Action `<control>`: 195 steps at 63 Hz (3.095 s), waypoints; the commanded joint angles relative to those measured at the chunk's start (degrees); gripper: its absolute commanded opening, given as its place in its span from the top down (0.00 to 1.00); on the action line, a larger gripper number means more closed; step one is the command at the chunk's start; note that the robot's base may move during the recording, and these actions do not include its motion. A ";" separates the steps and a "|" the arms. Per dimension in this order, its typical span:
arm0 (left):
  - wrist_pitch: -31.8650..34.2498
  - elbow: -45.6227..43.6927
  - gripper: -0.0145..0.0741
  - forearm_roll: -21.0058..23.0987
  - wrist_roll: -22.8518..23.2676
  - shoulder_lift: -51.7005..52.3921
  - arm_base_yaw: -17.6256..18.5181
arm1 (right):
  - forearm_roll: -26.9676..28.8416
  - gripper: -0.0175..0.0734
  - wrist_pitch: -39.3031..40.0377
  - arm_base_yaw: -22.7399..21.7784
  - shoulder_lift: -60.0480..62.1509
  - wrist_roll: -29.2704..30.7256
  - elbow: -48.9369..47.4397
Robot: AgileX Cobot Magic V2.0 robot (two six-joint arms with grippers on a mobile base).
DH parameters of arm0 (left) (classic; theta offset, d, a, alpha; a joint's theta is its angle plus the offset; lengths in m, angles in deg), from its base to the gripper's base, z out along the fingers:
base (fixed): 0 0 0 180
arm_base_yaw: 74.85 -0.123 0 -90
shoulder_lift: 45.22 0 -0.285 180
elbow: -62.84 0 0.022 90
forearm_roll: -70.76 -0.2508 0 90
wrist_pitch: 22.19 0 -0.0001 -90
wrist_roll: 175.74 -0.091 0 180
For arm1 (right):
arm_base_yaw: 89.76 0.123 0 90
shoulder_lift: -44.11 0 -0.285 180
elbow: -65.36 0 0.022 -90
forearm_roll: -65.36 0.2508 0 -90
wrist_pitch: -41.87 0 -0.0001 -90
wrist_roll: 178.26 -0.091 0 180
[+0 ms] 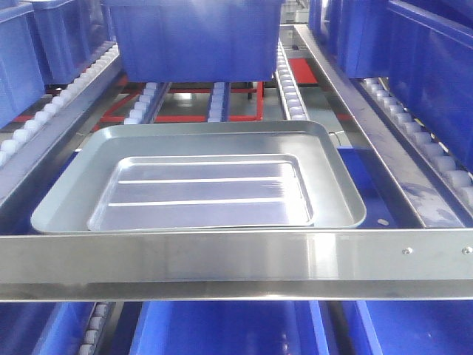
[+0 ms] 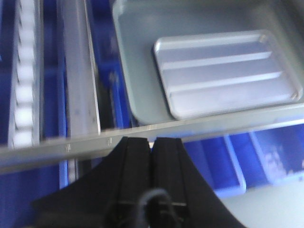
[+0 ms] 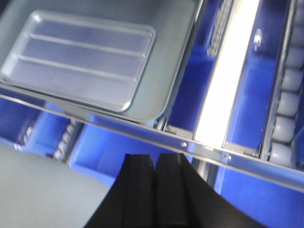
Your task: Grab silver tray and stack on right shelf
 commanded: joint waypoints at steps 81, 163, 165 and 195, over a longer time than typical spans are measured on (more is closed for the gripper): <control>7.58 2.80 0.94 13.60 -18.45 24.17 -14.75 | -0.97 0.75 3.97 -0.11 28.18 0.66 -1.00; 37.59 29.69 0.94 14.17 -18.45 24.06 -25.42 | -1.26 0.75 4.12 -0.11 28.19 0.66 -1.00; 37.59 29.69 0.94 14.17 -18.45 24.06 -25.42 | -2.31 0.75 3.92 -0.11 28.19 0.66 -0.69; 37.59 29.69 0.94 14.17 -18.45 24.06 -25.42 | 1.48 0.75 21.97 -26.07 28.26 10.37 18.95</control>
